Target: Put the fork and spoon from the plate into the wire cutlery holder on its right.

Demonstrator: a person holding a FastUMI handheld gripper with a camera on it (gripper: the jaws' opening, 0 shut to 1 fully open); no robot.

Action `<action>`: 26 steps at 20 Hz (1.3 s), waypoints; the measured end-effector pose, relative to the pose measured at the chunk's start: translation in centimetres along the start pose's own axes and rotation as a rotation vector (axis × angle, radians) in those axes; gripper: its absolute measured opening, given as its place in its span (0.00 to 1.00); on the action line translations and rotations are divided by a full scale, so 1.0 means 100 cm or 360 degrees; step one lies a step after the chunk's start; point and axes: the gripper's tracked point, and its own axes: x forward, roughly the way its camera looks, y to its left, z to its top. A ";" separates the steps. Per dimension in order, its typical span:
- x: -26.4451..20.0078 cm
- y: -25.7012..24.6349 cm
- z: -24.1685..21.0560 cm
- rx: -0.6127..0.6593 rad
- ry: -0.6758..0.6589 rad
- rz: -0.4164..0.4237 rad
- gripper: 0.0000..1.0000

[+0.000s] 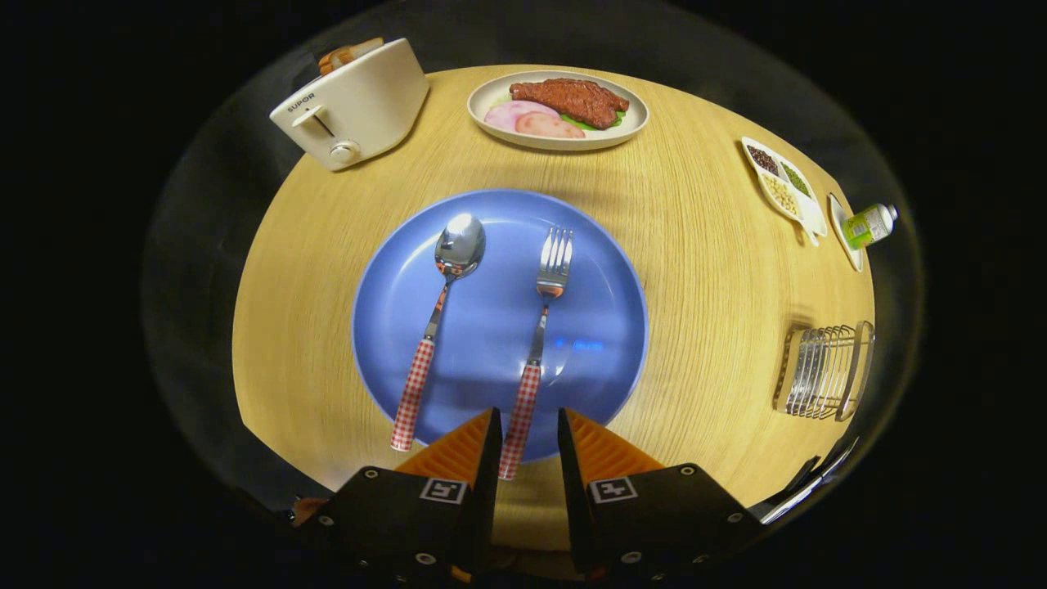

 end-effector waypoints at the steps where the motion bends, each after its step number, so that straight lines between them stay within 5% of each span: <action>1: 0.002 0.000 -0.001 0.0010 0.0019 -0.0003 0.37; 11: 0.010 -0.001 -0.006 0.0050 0.0093 0.0018 0.10; 14: -0.009 -0.015 -0.004 0.0049 0.0055 0.0043 0.09; 26: -0.138 -0.183 -0.020 0.0171 -0.0157 -0.0147 0.09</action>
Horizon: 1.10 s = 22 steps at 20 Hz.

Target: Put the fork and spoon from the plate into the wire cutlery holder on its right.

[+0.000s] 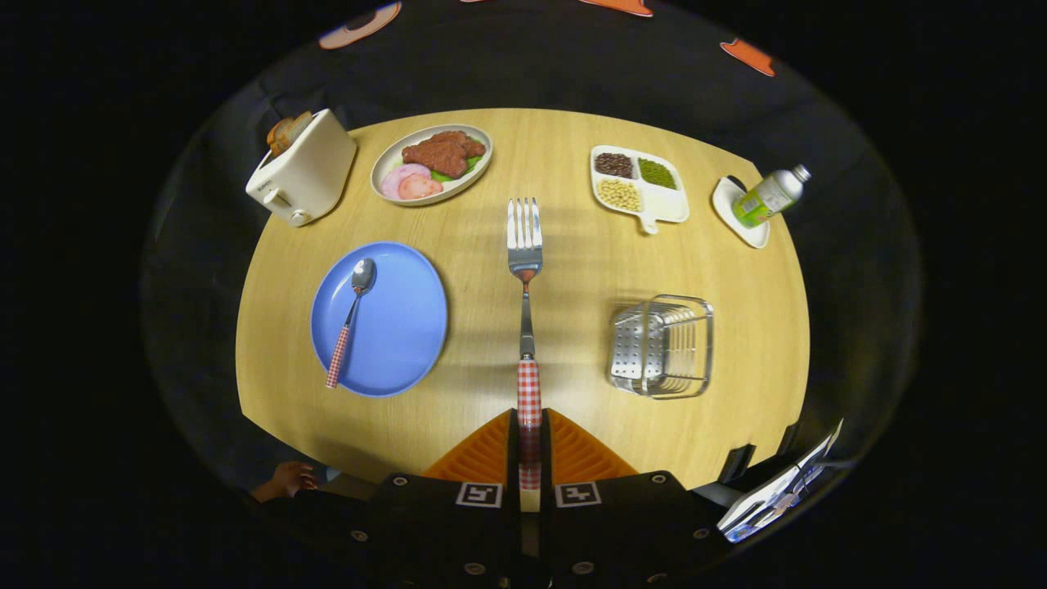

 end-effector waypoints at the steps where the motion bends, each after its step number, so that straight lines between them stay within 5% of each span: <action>1: -0.007 -0.016 0.000 0.0013 -0.0007 -0.0021 0.09; 9: -0.026 -0.098 -0.031 -0.0104 0.0184 -0.0050 0.09; 22: 0.001 -0.128 -0.047 -0.0376 0.0718 0.0107 0.09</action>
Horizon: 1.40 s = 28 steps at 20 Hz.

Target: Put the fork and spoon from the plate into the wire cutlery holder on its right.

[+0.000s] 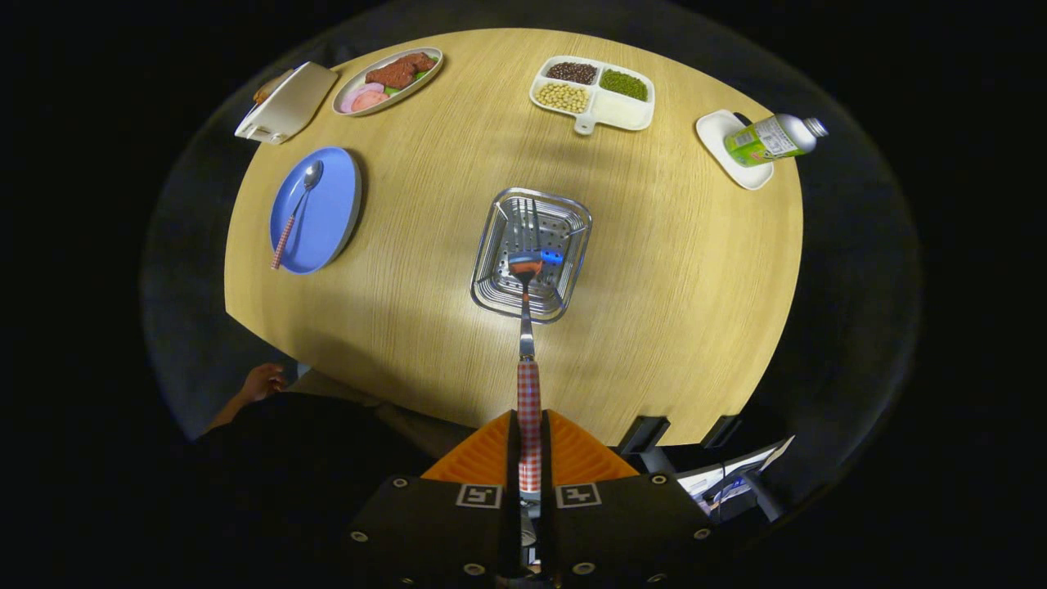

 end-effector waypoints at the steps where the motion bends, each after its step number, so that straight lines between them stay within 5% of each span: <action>1: 0.002 -0.003 0.000 -0.0025 0.0034 -0.0006 0.10; 9: 0.015 -0.015 0.008 -0.0227 0.0323 -0.0025 0.11; 15: 0.016 -0.015 0.034 -0.0284 0.0347 -0.0013 0.12; 24: -0.008 -0.015 0.069 -0.0142 0.0027 0.0040 0.25; 28: -0.026 -0.006 0.083 -0.0028 -0.0219 0.0054 0.44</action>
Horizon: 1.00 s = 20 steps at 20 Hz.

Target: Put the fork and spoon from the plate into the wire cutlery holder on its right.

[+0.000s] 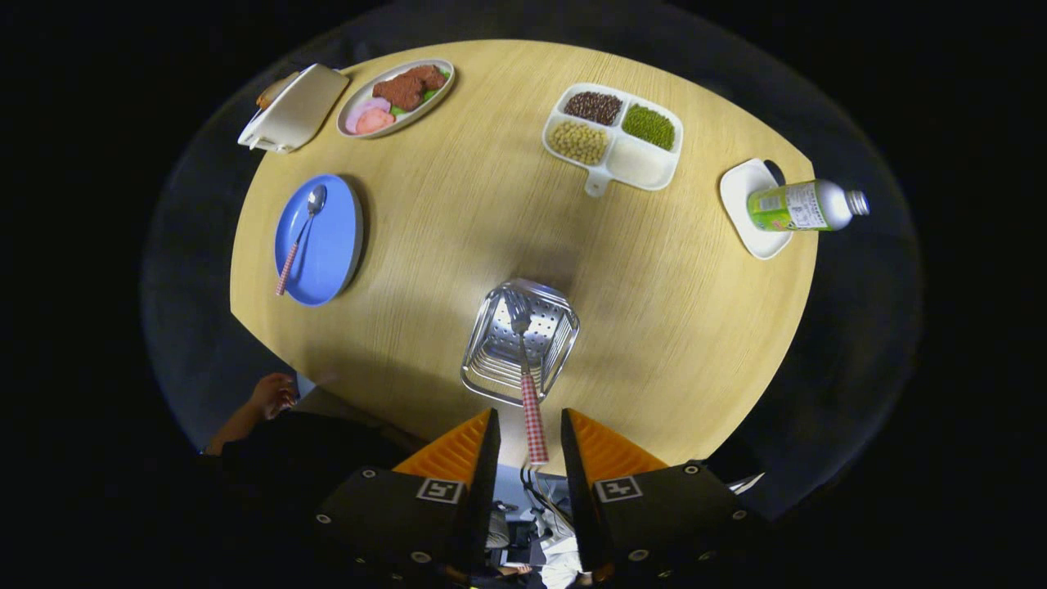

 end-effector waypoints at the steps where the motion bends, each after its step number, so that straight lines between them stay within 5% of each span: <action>1: -0.006 0.002 0.004 0.0045 -0.0056 0.0003 0.52; 5: -0.022 0.018 0.011 0.0124 -0.0238 -0.0025 0.75; 11: -0.033 0.080 0.013 0.0161 -0.0380 -0.0007 0.94; 20: -0.006 0.195 0.035 0.0157 -0.0369 0.0118 0.95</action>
